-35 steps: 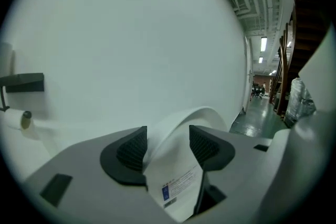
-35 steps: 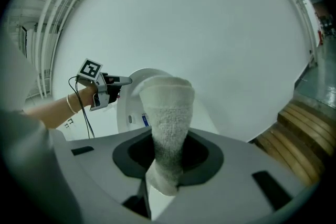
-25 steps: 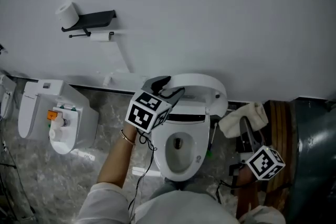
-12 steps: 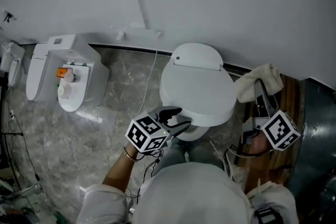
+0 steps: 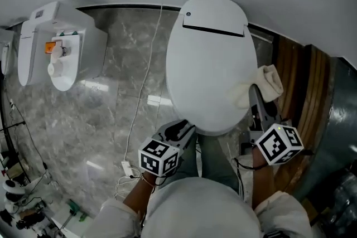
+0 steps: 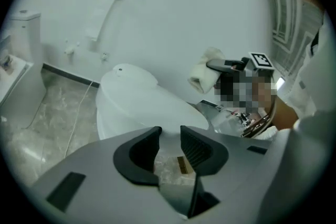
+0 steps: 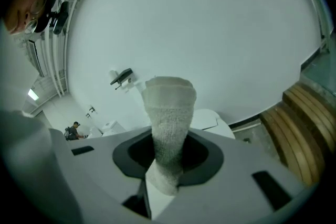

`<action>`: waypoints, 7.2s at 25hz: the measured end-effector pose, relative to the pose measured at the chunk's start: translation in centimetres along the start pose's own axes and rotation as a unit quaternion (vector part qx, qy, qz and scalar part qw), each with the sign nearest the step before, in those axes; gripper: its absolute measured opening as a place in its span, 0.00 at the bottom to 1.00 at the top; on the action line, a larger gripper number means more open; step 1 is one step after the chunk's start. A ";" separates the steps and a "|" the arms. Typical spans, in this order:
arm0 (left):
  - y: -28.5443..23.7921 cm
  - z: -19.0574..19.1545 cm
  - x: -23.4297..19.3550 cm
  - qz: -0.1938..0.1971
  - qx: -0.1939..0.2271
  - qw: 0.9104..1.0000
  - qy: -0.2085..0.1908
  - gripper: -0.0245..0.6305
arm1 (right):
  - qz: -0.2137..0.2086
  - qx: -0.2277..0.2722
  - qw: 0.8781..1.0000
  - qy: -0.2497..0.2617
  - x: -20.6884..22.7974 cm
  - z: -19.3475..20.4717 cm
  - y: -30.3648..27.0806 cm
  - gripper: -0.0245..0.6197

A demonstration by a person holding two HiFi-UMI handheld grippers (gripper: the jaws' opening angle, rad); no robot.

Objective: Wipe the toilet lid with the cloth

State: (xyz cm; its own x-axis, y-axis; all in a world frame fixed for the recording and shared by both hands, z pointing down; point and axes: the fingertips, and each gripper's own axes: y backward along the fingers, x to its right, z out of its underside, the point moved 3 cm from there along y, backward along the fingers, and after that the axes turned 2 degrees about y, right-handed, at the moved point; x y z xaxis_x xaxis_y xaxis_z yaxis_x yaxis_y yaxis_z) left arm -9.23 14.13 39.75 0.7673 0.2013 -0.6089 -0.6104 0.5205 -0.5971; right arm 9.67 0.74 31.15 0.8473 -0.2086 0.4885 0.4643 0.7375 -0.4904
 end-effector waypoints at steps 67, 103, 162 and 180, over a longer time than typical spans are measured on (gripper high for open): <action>-23.4 -14.0 -23.8 -0.211 0.013 0.977 -0.040 0.06 | -0.017 -0.247 0.969 -0.007 4.9 18.1 -35.9 0.19; -13.6 -7.6 -28.9 -0.275 0.046 0.958 0.061 0.06 | -0.062 -0.331 0.940 0.057 -3.1 25.8 -34.5 0.19; -21.2 5.7 -14.4 -0.190 -0.035 0.979 0.059 0.06 | 0.022 -0.353 0.935 0.031 12.4 29.4 -17.8 0.19; -20.4 8.5 -12.0 -0.200 -0.057 0.978 0.022 0.06 | -0.015 -0.329 0.944 0.017 15.2 28.2 -12.8 0.19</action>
State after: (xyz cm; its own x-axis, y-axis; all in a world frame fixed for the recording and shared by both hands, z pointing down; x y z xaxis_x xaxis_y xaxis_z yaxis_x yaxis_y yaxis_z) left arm -4.31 8.13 63.74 0.9414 -0.0363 -0.3354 -0.2834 0.4544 -0.8445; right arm 9.31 6.28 65.18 0.8334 -0.2521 0.4918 0.5390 0.1739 -0.8241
